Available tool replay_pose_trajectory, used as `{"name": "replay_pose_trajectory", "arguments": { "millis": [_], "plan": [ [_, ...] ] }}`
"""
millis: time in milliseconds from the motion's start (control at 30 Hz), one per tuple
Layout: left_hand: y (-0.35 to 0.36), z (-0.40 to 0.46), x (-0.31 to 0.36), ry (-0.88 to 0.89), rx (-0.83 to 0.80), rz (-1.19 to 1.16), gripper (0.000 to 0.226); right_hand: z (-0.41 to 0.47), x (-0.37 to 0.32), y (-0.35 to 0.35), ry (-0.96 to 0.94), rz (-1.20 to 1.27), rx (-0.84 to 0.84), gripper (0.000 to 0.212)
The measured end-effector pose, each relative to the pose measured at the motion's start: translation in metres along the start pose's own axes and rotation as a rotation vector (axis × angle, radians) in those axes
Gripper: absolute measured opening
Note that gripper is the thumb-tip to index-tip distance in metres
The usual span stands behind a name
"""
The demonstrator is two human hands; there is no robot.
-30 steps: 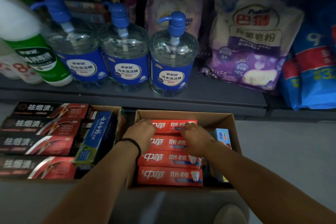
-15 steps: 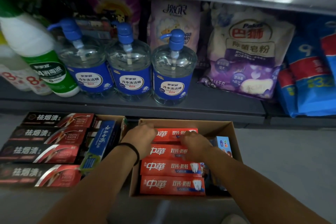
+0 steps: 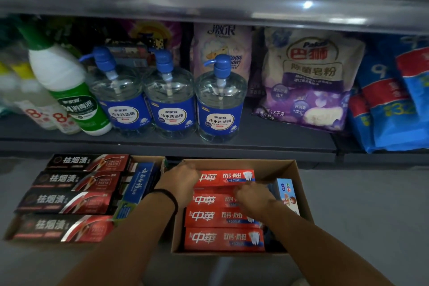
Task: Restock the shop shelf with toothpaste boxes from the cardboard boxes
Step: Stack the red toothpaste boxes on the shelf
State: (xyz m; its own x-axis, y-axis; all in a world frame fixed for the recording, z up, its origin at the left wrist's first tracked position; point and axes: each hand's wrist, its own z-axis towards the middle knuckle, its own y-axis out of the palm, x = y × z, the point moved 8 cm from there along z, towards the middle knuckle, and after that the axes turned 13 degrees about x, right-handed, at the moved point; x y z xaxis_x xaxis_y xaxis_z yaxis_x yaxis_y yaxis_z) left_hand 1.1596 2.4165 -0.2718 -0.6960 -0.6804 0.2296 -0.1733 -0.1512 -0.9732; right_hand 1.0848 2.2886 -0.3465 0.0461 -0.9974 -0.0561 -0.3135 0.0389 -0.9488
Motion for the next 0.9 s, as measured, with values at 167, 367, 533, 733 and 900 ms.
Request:
{"name": "replay_pose_trajectory", "arguments": {
  "millis": [167, 367, 533, 733, 900],
  "plan": [
    [-0.002, -0.002, 0.001, 0.006, -0.015, -0.012, 0.021, -0.002, -0.003, 0.001, -0.042, -0.029, -0.036, 0.039],
    [0.001, 0.0, 0.003, 0.002, -0.034, 0.029, 0.02, 0.0, -0.002, -0.015, -0.07, -0.029, -0.022, 0.03],
    [0.002, -0.002, 0.014, -0.025, -0.075, 0.058, 0.025, -0.011, 0.022, -0.065, -0.046, -0.055, 0.091, 0.034],
    [0.017, -0.003, 0.04, -0.044, -0.165, 0.09, 0.033, -0.039, 0.064, -0.111, 0.02, -0.088, 0.13, 0.048],
    [0.061, -0.001, 0.056, -0.039, -0.331, 0.116, 0.039, -0.05, 0.079, -0.115, 0.001, -0.108, 0.126, 0.047]
  ]
}}
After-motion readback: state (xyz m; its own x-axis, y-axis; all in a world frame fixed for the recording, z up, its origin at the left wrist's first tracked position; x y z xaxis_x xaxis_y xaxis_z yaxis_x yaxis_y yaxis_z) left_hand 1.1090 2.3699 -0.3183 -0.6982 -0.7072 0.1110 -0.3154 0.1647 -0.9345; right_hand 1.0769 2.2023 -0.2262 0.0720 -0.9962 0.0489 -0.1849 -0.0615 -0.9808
